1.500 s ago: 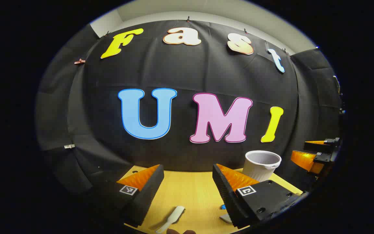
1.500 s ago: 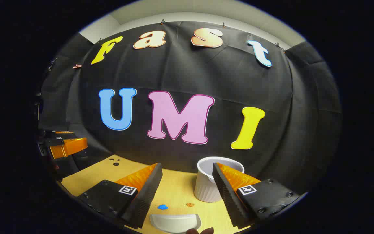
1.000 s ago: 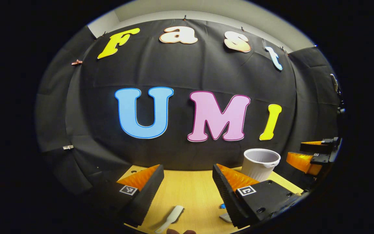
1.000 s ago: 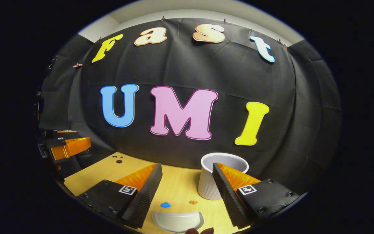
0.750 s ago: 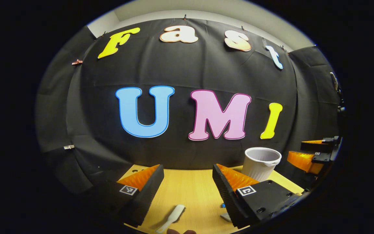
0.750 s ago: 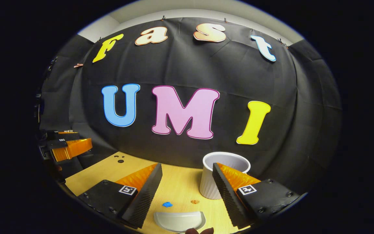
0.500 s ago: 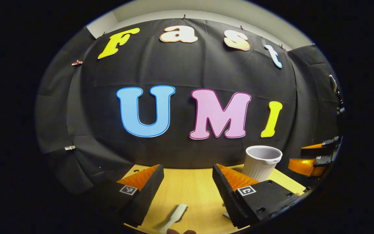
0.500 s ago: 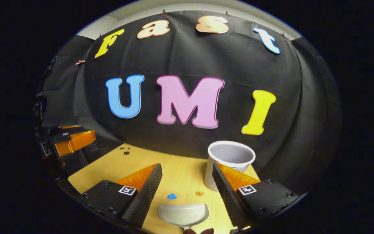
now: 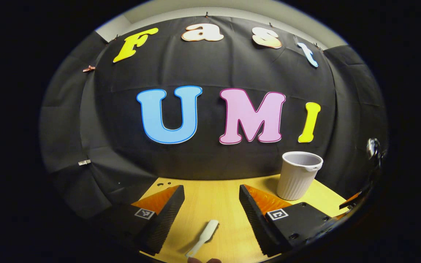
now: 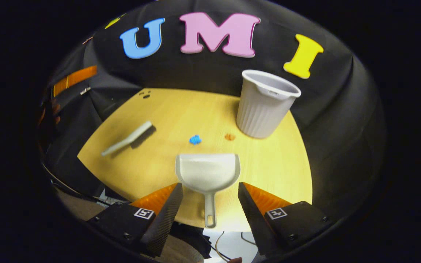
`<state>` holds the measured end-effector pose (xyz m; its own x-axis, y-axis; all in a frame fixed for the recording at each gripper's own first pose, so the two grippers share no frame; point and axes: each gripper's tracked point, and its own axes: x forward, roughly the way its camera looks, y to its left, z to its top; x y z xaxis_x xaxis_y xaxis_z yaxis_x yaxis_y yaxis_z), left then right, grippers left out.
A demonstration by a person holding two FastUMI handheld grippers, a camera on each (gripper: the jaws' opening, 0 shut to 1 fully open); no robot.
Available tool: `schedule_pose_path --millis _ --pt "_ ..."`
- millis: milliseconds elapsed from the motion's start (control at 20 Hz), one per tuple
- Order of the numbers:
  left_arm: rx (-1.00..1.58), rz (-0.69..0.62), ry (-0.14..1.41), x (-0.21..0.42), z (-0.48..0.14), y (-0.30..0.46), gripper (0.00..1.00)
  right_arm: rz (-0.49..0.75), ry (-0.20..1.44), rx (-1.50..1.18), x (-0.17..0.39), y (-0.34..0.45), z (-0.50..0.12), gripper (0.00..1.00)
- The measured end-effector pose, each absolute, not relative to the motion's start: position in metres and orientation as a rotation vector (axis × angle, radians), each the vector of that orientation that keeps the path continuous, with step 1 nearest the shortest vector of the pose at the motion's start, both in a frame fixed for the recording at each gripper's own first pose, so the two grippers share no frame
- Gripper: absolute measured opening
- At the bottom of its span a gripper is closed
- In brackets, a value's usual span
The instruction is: Pick up the small broom and dustpan from the desktop, sweep the trash into the dustpan with the broom, and then empty the trash into the garbage bin.
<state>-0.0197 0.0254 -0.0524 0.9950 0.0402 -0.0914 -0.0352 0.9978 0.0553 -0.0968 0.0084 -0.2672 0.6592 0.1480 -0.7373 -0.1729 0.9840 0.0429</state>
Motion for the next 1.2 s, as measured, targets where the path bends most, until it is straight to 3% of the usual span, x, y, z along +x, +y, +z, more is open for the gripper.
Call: schedule_pose_path --millis 450,900,1000,1050,1200 --pt "0.06 0.106 0.125 -0.039 -0.064 0.048 0.96 0.19 1.061 -0.067 -0.087 0.018 -0.394 0.9" --pt "0.055 0.155 0.17 -0.048 -0.073 0.061 0.95 0.193 1.162 -0.055 -0.068 0.027 -0.442 0.87" --pt "0.055 0.155 0.176 -0.047 -0.076 0.061 0.95 0.185 1.185 -0.049 -0.063 0.027 -0.449 0.82" --pt "0.055 0.155 0.18 -0.047 -0.078 0.06 0.95 0.189 1.191 -0.03 -0.062 0.03 -0.451 0.71" --pt "0.057 0.153 0.178 -0.043 -0.077 0.06 0.95 0.182 1.205 0.0 -0.058 0.031 -0.453 0.65"
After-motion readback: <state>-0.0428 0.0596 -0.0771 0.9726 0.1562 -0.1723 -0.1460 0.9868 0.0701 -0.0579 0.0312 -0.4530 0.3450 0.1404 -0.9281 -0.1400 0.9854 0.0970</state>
